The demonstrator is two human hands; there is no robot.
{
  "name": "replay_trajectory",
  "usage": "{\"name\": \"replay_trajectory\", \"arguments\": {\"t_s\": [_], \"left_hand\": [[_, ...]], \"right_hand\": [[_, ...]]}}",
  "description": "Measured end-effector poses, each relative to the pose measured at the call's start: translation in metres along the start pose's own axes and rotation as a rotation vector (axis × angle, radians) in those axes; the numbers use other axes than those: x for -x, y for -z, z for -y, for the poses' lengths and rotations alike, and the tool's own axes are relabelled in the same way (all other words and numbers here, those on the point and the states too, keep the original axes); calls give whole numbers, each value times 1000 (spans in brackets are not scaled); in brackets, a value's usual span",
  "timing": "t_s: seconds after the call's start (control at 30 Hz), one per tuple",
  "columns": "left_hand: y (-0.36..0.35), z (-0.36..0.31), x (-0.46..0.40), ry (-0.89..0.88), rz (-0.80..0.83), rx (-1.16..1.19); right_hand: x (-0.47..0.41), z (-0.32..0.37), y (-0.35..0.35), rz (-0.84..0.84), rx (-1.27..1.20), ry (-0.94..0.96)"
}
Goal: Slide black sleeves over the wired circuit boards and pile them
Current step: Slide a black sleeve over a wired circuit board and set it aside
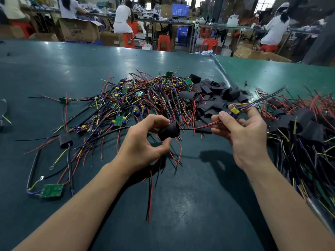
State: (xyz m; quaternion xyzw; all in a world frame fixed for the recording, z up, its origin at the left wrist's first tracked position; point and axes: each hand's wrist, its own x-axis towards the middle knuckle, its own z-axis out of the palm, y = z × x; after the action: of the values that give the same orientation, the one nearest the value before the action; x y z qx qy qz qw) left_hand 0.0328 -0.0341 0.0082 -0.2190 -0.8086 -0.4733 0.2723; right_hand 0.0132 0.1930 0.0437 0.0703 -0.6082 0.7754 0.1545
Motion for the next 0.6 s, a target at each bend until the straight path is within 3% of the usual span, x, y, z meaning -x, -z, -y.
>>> {"name": "replay_trajectory", "arguments": {"t_s": [0.27, 0.43, 0.6], "left_hand": [[-6, -11, -1, -201, 10, -344], [-6, -14, -3, -172, -30, -330], [-6, -21, -1, -155, -70, -272]], "right_hand": [[17, -14, -22, 27, 92, -32], [21, -15, -28, 160, 86, -33], [19, -13, -28, 130, -31, -75]]}}
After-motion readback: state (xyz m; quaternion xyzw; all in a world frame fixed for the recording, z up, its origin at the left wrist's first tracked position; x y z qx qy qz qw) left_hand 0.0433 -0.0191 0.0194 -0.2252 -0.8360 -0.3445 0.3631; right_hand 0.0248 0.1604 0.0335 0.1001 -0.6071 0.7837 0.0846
